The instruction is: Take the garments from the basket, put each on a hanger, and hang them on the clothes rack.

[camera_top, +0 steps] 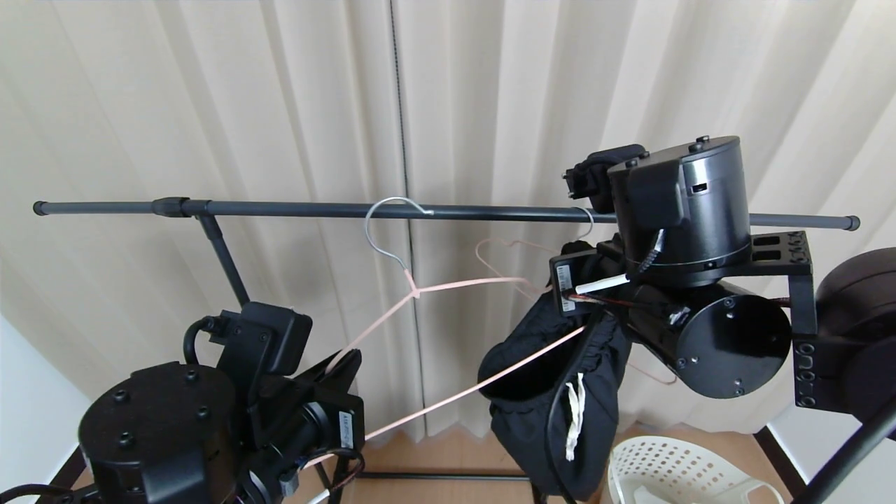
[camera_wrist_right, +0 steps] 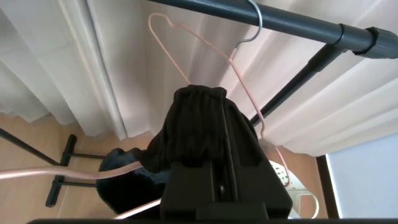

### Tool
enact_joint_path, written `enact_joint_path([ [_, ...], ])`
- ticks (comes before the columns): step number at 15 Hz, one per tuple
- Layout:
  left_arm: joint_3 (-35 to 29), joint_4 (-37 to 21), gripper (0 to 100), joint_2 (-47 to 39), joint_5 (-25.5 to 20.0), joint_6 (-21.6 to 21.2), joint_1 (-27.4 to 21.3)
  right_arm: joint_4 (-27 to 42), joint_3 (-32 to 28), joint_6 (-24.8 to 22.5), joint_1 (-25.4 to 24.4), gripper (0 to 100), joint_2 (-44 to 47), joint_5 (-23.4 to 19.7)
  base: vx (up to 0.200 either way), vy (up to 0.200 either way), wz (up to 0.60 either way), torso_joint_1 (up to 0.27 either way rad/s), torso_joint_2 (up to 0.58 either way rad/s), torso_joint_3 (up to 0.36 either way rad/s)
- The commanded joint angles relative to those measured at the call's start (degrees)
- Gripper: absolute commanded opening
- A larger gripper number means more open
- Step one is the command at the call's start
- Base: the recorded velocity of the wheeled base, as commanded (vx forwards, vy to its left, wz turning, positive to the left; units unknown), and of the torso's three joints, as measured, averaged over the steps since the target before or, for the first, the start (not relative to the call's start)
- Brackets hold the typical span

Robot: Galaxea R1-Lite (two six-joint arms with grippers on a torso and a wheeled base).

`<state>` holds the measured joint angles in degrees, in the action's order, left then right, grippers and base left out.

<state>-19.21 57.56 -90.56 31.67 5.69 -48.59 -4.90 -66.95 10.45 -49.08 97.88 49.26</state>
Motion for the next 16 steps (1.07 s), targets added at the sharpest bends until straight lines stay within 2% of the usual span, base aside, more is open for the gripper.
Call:
enact_joint_path([
  [1,0.05,0.62,0,-1.28,0.41,0.02,-0.71,-0.02,-0.11,0.01,-0.58,0,-0.06,0.4,0.0,0.0,0.0,0.0,0.0,0.0],
  [3,0.05,0.88,0,-1.55,0.76,0.02,-1.42,-0.2,-0.37,0.01,-0.84,0,-0.06,0.48,0.0,0.0,0.0,0.0,0.0,0.0],
  [11,-1.0,1.06,0,-3.74,0.58,0.02,-2.3,-0.28,-5.03,0.63,-8.23,0,2.49,0.57,0.0,0.0,0.0,0.0,0.0,0.0],
  [13,-1.53,2.55,0,-4.97,0.41,-0.07,-2.3,-0.2,-6.79,2.65,-10.16,0,3.9,0.75,0.0,0.0,0.0,0.0,0.0,0.0],
  [16,-1.71,5.54,0,-7.17,0.41,-0.07,-2.12,-0.2,-7.4,3.26,-13.06,0,4.78,0.75,0.0,0.0,0.0,0.0,0.0,0.0],
])
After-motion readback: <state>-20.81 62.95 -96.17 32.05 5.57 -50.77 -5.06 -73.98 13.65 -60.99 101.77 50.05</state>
